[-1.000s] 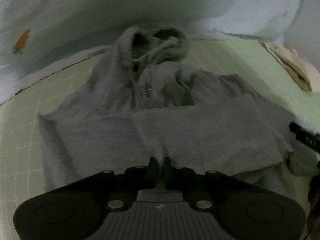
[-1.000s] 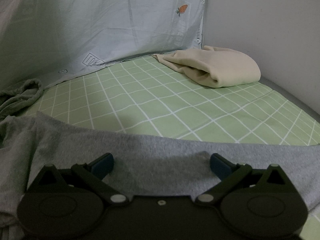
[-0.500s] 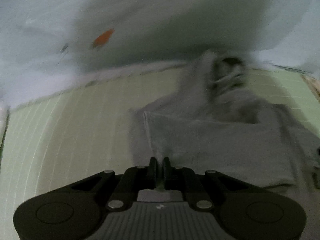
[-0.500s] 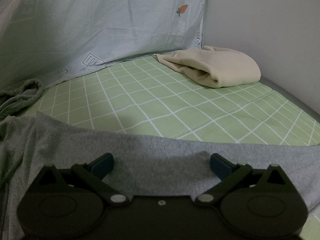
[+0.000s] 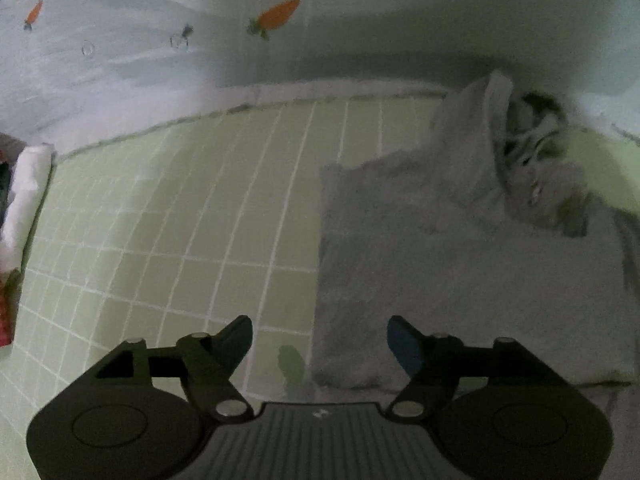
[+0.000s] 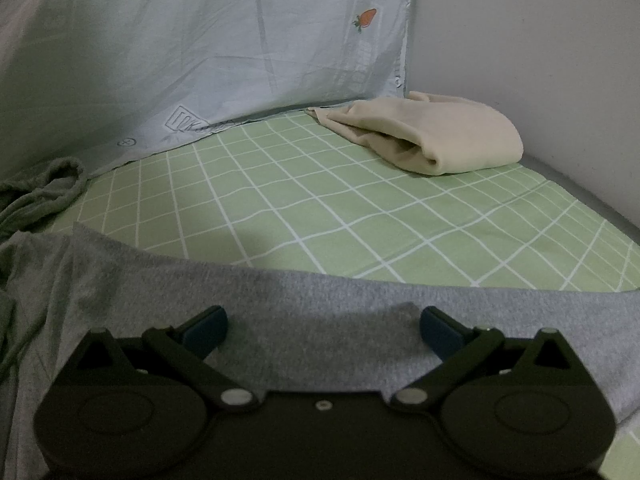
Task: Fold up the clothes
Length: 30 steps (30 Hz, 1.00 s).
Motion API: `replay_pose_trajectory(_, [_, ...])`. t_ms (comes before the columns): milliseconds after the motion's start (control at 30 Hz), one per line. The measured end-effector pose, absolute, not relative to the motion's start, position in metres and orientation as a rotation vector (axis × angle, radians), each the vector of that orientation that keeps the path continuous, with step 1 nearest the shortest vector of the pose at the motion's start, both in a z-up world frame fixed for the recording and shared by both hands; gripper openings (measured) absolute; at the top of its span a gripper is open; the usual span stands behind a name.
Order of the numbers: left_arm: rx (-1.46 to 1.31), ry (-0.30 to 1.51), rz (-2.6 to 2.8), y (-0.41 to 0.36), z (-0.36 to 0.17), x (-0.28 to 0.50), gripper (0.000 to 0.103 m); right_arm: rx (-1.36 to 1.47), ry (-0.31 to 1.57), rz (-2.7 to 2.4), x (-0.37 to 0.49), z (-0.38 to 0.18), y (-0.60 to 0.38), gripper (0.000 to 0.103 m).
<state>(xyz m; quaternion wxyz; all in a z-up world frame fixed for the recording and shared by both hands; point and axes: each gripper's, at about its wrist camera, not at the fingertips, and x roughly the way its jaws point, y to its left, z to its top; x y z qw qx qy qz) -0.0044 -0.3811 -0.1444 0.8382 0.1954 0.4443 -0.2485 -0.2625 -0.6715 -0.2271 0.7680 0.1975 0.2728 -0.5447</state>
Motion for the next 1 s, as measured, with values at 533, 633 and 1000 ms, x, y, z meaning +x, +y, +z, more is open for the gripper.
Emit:
replay_pose_trajectory(533, [0.338, 0.738, -0.612, -0.329, -0.091, -0.147, 0.089, 0.315, 0.679, -1.305, -0.42, -0.214, -0.686, 0.103])
replay_pose_trajectory(633, [0.361, 0.755, -0.605, -0.325, -0.097, -0.167, 0.089, 0.321, 0.671, -1.329, -0.454, -0.216, -0.695, 0.103])
replay_pose_trajectory(1000, [0.392, 0.774, -0.552, -0.314, -0.098, -0.192, 0.089, 0.482, 0.571, -1.5, -0.536, -0.231, -0.726, 0.103])
